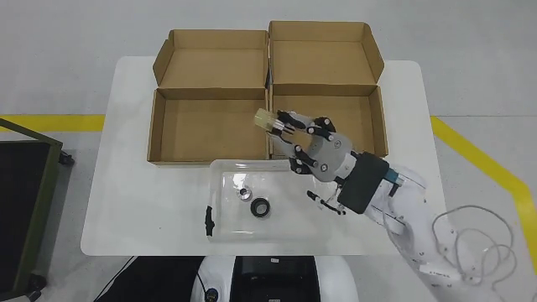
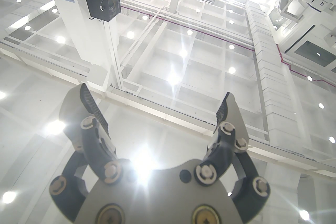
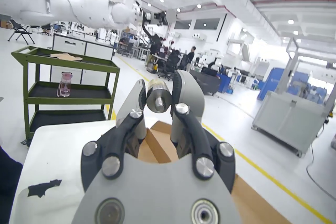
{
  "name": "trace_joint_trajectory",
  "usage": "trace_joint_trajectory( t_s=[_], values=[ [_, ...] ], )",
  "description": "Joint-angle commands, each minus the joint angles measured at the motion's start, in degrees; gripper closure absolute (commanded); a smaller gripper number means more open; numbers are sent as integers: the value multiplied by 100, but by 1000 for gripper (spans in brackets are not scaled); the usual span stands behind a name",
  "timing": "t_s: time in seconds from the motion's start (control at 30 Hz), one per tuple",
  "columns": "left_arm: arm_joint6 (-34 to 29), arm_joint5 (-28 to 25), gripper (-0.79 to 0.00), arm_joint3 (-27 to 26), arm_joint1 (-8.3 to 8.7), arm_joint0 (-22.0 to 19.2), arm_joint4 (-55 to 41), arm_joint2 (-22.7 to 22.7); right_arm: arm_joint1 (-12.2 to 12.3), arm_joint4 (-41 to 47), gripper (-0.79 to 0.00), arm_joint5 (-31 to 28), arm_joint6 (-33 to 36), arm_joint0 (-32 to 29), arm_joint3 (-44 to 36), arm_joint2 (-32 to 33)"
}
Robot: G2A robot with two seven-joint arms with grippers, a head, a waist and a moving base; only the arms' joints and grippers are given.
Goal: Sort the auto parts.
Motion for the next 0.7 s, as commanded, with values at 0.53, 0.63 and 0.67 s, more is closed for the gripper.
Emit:
trace_joint_trajectory(
  t_s=[0.53,0.63,0.67],
  values=[
    [0,0,-785,0,0,0,0,0,80,92,0,-126,2062,-295,496,736],
    [0,0,-785,0,0,0,0,0,102,97,0,-173,2337,-344,589,885],
    [0,0,-785,0,0,0,0,0,108,108,0,-179,2429,-357,632,936]
  ],
)
